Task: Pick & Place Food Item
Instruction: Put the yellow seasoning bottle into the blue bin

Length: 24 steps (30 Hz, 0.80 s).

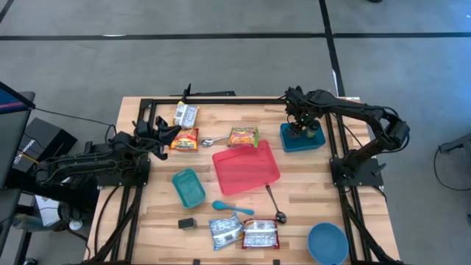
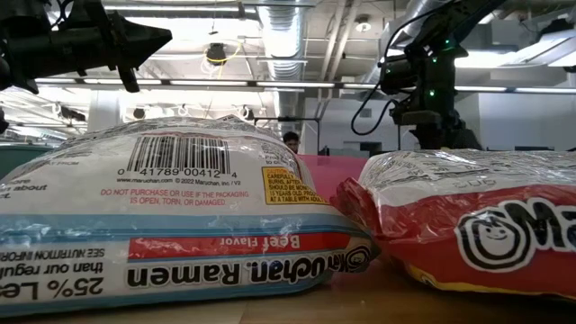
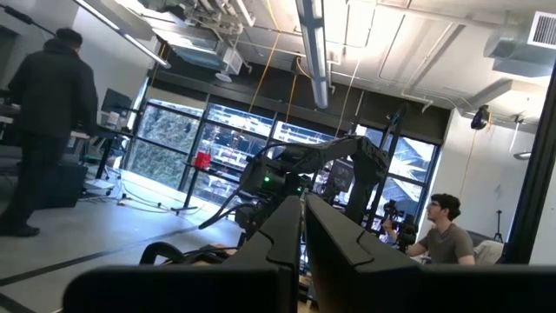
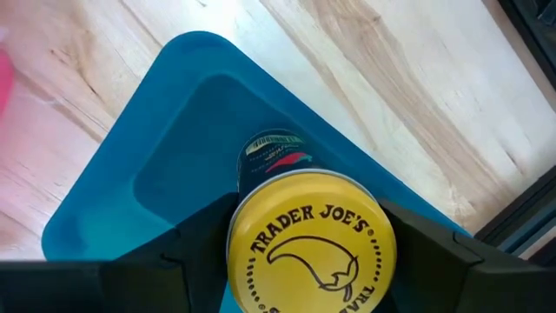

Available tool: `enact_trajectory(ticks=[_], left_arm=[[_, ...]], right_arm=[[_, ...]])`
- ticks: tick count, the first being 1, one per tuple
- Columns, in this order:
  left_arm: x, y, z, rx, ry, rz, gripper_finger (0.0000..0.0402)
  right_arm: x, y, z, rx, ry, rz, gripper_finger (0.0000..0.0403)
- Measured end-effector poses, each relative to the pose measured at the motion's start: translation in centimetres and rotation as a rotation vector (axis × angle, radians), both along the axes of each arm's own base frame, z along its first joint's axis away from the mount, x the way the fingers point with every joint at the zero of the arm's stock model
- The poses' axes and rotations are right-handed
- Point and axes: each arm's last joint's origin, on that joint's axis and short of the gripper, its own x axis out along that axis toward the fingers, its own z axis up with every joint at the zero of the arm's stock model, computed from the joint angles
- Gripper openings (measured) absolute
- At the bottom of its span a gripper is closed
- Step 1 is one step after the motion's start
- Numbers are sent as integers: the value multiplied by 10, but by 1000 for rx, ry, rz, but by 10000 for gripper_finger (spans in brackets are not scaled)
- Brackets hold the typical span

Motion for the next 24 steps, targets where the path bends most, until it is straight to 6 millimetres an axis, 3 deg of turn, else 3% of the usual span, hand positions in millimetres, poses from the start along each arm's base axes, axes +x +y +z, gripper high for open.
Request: enact_trajectory(ticks=[15,24], left_arm=[[0,0,0,0,0,0,12],[0,0,0,0,0,0,12]], right_arm=[[-3,3,0,28,35,5,245],[-2,2,-1,16,47,133,245]])
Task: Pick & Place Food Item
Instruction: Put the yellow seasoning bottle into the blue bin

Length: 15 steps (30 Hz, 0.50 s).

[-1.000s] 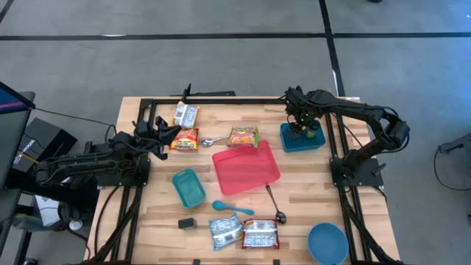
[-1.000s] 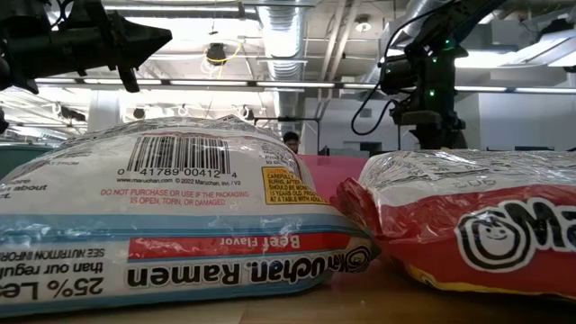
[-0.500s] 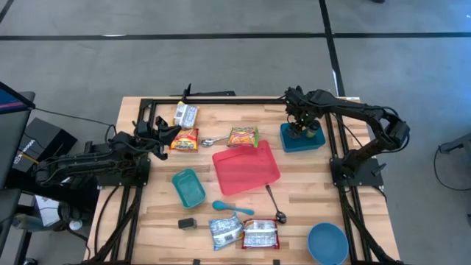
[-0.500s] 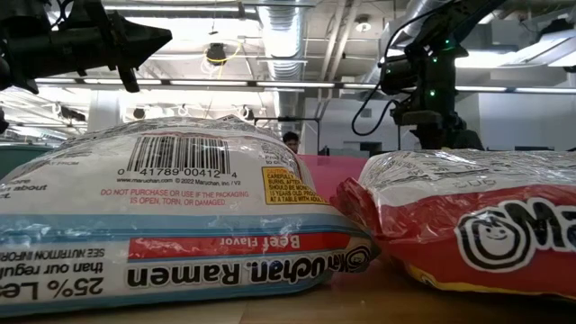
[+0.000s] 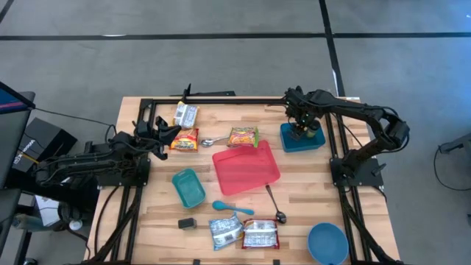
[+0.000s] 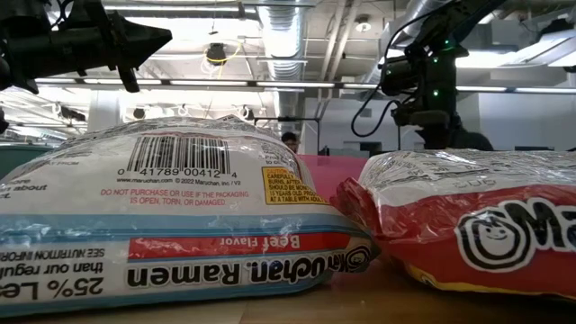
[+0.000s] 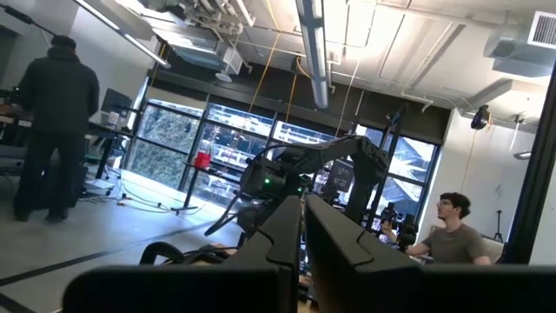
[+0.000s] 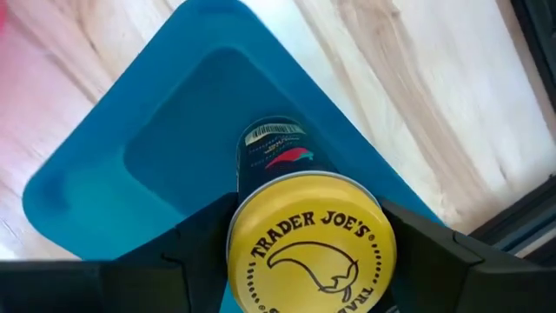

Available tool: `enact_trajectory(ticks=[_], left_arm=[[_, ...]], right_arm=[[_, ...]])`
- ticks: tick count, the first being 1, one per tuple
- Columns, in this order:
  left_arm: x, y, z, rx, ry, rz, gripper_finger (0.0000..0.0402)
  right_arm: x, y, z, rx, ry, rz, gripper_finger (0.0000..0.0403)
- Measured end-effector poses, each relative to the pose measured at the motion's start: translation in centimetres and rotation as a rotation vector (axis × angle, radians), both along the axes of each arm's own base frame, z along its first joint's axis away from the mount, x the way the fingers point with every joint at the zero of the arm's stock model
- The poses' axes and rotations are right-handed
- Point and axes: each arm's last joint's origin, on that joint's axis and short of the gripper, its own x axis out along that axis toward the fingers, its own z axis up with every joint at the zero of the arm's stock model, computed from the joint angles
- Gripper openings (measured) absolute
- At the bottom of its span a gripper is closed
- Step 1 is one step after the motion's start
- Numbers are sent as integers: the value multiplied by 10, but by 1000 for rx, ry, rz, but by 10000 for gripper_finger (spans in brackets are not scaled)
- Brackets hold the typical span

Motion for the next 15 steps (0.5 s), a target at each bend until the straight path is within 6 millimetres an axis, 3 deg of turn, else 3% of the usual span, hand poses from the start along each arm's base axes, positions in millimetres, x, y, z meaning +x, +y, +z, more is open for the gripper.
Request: enact_trajectory(ticks=[6,15], left_arm=[[0,0,-1,-3,8,0,12],[1,0,-2,-6,16,0,12]], right_arm=[[0,0,0,-2,14,88,245],[3,-1,0,-28,-13,81,245]])
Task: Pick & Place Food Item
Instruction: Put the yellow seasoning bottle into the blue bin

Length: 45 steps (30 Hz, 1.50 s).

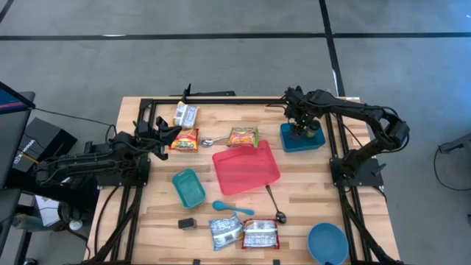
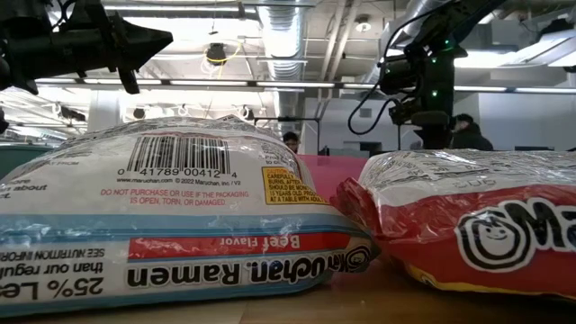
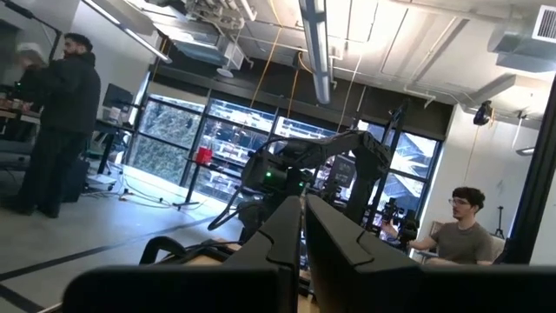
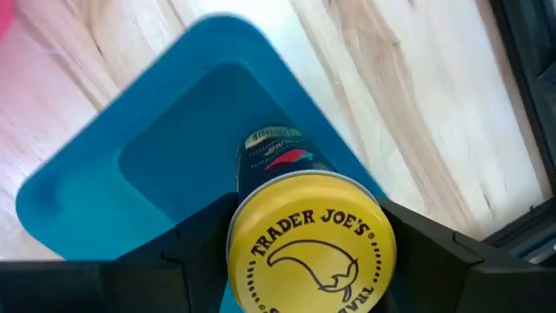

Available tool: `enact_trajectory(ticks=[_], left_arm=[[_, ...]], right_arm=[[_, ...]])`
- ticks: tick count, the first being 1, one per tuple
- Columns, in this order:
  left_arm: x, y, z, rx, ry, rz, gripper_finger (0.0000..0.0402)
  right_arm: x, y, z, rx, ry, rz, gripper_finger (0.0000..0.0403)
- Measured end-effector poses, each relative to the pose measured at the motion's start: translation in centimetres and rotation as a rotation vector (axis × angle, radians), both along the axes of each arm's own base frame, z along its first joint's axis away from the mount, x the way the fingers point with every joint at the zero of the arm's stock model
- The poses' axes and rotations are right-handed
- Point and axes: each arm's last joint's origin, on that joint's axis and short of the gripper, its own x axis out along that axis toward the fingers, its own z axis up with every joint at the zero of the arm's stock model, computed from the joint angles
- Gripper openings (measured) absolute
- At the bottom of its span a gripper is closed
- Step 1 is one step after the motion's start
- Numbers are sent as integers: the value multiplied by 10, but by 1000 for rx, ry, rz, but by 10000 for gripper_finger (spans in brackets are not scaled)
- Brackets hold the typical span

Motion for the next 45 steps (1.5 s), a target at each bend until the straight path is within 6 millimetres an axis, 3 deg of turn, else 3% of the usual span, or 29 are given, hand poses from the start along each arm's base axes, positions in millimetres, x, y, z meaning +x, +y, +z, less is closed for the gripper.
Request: enact_trajectory(ticks=[9,33,45], left_arm=[[0,0,0,0,0,0,12],[0,0,0,0,1,0,12],[0,0,0,0,1,0,12]], right_arm=[[10,3,1,-27,-66,-29,245],[4,9,-1,21,3,-45,245],[-15,8,-24,73,75,-90,245]])
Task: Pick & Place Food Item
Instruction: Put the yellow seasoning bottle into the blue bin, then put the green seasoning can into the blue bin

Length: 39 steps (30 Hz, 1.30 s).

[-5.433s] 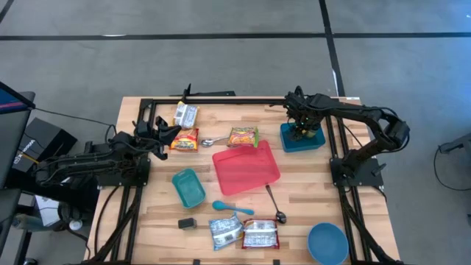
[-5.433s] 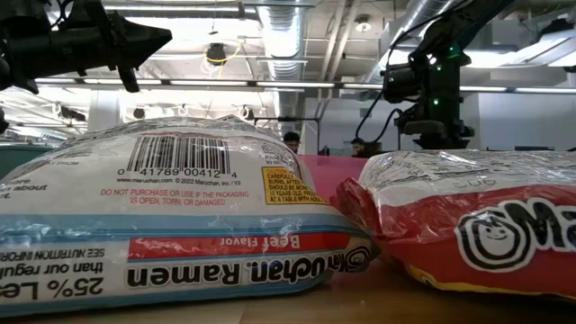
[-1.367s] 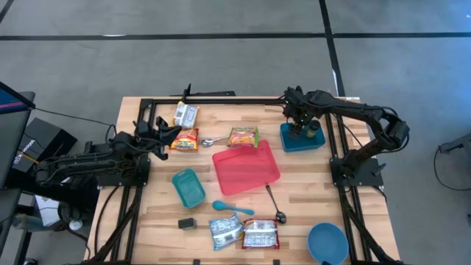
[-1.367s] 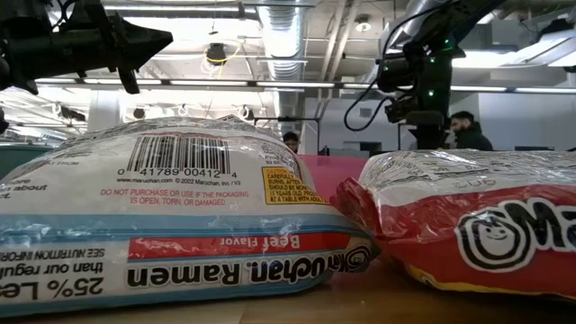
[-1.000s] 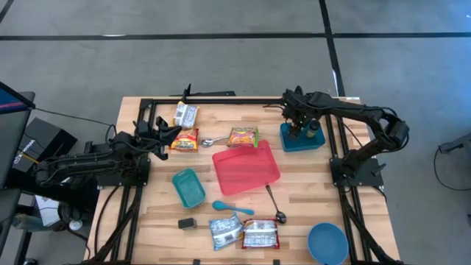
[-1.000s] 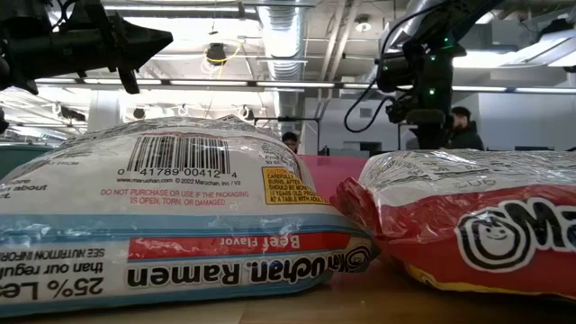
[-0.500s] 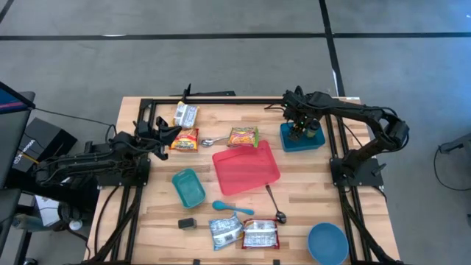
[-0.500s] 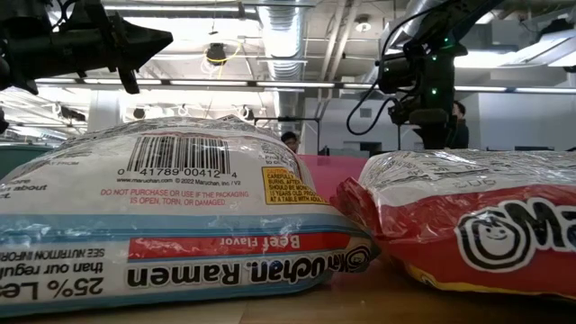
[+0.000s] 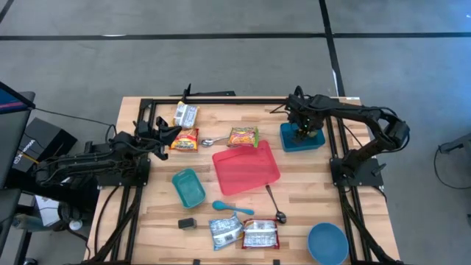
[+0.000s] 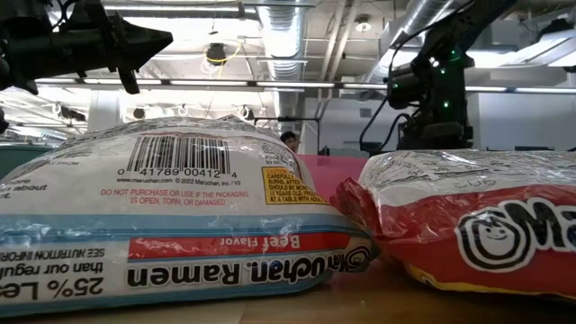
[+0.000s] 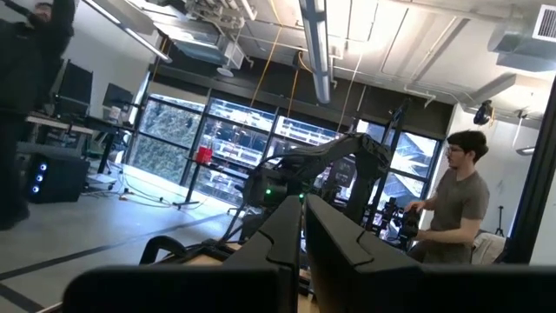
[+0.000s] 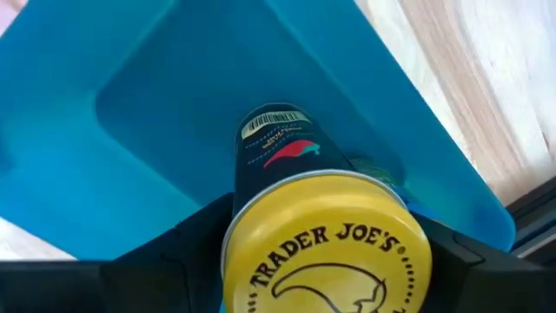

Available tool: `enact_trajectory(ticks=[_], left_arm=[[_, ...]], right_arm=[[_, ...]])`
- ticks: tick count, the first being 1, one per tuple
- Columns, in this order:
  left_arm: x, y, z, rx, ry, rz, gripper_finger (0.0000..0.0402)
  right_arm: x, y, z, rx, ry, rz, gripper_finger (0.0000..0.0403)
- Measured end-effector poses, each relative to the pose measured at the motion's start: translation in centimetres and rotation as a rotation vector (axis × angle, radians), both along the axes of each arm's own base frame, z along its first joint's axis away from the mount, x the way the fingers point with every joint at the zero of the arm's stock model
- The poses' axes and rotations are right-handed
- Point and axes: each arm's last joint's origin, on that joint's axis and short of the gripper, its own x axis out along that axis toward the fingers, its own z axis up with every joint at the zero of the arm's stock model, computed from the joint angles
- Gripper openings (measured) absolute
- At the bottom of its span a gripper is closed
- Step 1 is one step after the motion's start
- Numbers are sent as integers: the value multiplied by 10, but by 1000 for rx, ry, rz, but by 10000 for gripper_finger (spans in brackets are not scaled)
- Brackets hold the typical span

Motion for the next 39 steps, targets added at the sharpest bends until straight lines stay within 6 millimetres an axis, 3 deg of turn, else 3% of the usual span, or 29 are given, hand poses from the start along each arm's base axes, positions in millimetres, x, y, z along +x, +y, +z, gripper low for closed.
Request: enact_trajectory(ticks=[14,26,39], left_arm=[[0,0,0,0,1,0,12],[0,0,0,0,0,0,12],[0,0,0,0,1,0,12]], right_arm=[[3,-4,0,-32,-36,17,250],[1,-3,0,-15,-14,64,357],[15,-13,31,-83,-94,55,375]])
